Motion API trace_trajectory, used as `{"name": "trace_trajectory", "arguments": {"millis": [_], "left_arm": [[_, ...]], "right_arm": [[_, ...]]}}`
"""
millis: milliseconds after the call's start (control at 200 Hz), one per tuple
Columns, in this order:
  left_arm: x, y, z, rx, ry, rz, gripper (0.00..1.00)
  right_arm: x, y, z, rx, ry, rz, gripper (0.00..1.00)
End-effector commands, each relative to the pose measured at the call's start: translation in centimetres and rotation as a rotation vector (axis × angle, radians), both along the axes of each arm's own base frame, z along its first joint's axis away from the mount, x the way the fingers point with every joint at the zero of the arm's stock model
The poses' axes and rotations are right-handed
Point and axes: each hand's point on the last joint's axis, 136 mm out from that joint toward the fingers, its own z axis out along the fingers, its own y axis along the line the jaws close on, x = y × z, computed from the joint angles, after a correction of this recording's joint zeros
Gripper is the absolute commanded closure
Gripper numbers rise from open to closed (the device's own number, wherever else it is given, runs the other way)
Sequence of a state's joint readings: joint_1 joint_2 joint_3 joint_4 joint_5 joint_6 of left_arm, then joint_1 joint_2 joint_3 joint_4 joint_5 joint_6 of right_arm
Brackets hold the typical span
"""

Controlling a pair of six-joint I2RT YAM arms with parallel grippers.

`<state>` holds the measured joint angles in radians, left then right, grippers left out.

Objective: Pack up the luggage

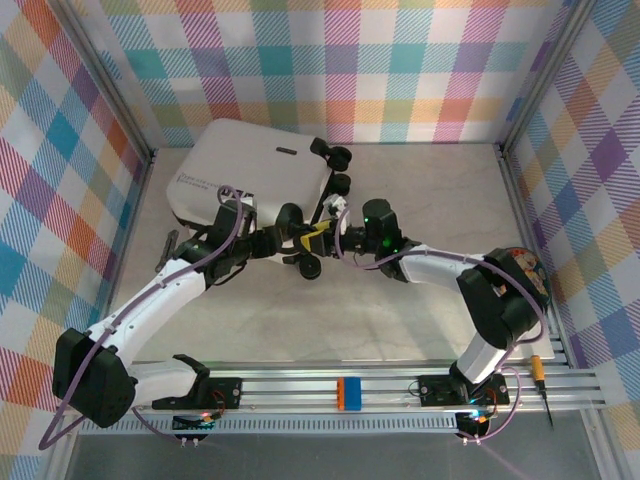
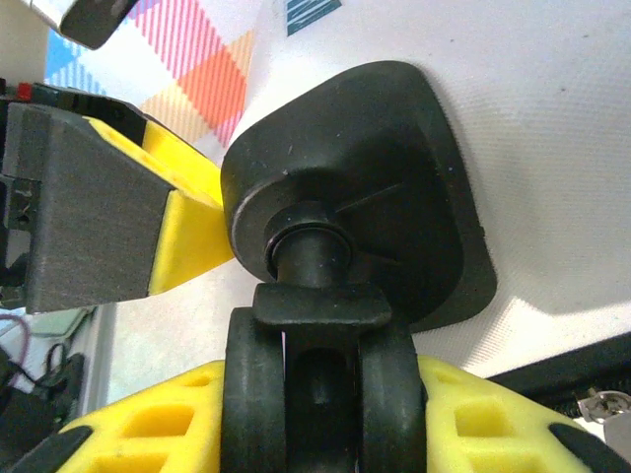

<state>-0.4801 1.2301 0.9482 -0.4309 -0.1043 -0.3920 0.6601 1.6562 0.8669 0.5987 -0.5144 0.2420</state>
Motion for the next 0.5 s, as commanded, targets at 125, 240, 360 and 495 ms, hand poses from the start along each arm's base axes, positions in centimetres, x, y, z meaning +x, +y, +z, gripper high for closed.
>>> {"name": "trace_trajectory", "arguments": {"millis": [125, 240, 360, 495], "left_arm": [[4.6, -3.6, 0.5, -0.047, -0.085, -0.107, 0.3], [4.5, -3.2, 1.1, -0.025, -0.072, -0.099, 0.32], [3.0, -1.7, 2.4, -0.024, -0.054, -0.027, 0.32], [0.4, -2.8, 4.3, -0.073, -0.08, -0.029, 0.32]], "right_arm": [[-10.6, 4.2, -0.6, -0.023, 0.023, 0.312, 0.76], [-9.9, 3.8, -0.8, -0.044, 0.013, 0.259, 0.65], [-9.3, 2.5, -0.1, -0.063, -0.023, 0.18, 0.47], [-8.2, -0.1, 1.2, -0.056, -0.026, 0.065, 0.32]]}}
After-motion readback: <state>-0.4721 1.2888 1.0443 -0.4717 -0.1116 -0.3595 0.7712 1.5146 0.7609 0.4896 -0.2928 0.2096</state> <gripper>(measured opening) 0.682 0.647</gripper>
